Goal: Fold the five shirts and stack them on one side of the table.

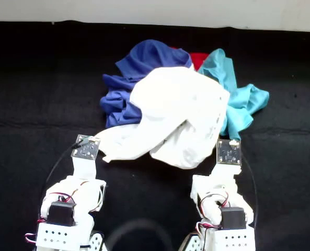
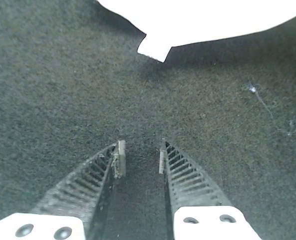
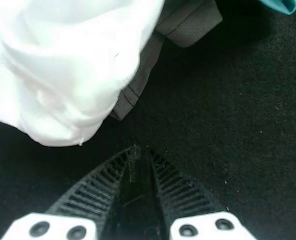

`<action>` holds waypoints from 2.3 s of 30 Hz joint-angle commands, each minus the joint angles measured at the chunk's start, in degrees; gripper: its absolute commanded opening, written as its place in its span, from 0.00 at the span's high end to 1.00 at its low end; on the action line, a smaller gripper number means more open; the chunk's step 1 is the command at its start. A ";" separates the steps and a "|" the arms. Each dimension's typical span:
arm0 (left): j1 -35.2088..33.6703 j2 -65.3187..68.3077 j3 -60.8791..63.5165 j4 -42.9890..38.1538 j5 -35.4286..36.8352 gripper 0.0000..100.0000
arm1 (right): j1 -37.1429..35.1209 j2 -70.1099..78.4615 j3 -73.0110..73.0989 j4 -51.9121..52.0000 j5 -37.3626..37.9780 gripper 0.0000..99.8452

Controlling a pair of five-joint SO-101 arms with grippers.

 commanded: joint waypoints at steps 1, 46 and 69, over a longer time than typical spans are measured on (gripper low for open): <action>-0.40 0.04 0.75 -0.09 0.35 0.87 | 0.13 -0.31 7.60 0.13 -0.26 0.96; -0.40 0.04 0.75 -0.09 0.35 0.87 | 0.13 -0.31 7.60 0.13 -0.26 0.96; -1.01 0.04 0.84 -2.02 0.09 0.87 | 0.13 -0.31 7.60 0.13 -0.26 0.96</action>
